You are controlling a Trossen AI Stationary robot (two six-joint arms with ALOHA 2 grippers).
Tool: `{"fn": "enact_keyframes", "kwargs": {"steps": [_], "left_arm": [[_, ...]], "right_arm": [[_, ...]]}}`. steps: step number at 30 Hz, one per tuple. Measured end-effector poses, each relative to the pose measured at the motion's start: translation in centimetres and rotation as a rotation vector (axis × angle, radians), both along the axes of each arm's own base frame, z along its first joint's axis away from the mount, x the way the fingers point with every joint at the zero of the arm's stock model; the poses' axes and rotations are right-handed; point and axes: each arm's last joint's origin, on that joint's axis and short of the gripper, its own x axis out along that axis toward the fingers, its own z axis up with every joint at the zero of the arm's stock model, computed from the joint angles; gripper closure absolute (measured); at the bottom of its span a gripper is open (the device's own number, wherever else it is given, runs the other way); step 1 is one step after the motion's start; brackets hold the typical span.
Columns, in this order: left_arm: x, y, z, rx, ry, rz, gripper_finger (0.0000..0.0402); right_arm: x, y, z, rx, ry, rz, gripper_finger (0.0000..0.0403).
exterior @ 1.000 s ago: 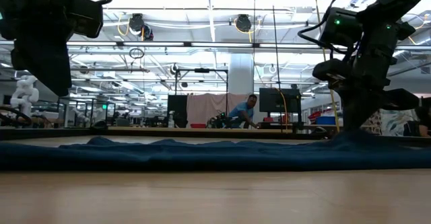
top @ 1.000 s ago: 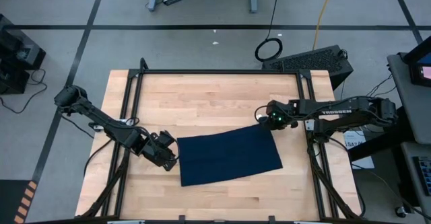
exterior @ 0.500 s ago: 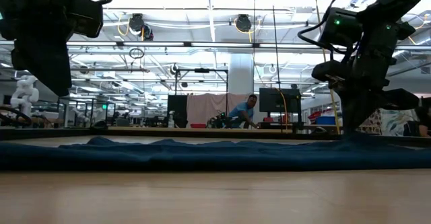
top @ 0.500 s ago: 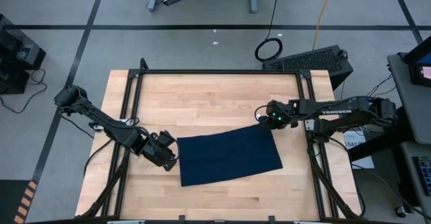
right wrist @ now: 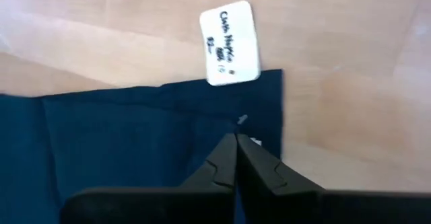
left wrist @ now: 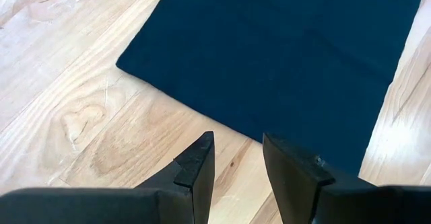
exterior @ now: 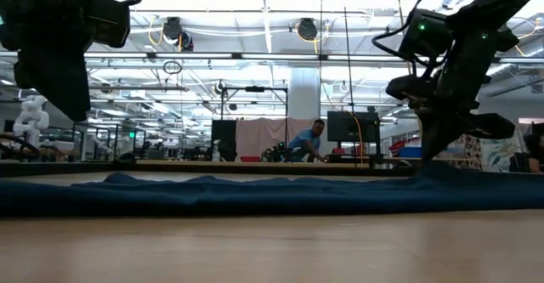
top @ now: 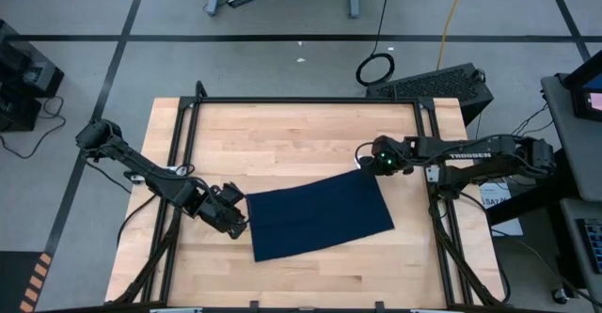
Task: Roll towel
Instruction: Roll the dark blue towel
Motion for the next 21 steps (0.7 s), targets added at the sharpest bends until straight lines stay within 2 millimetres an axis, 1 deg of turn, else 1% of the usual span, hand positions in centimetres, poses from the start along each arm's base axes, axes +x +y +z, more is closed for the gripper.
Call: {"fn": "enact_keyframes", "kwargs": {"steps": [4, 7, 11, 14, 18, 21], "left_arm": [[0.0, 0.0, 0.0, 0.019, -0.005, -0.023, 0.027], [0.1, 0.1, -0.1, 0.106, -0.024, -0.083, 0.027], [0.3, 0.7, -2.1, 0.189, 0.002, -0.129, 0.027], [0.9, 0.9, -3.5, 0.188, -0.071, -0.161, 0.027], [1.9, 1.0, -4.6, 0.184, -0.168, -0.191, 0.027], [2.1, 1.0, -5.8, 0.189, -0.114, -0.202, 0.027]], "right_arm": [[-0.1, 0.0, 0.0, -0.014, 0.012, 0.02, 0.0402], [0.1, 0.2, 0.0, -0.027, -0.003, 0.037, 0.0402], [0.8, 0.0, 0.4, -0.073, -0.071, 0.033, 0.0403], [0.9, 0.0, 0.5, -0.083, -0.079, 0.032, 0.0403], [0.6, 0.0, 0.3, -0.089, -0.043, 0.025, 0.0403], [0.5, 0.0, 0.3, -0.09, -0.033, 0.021, 0.0403]]}}
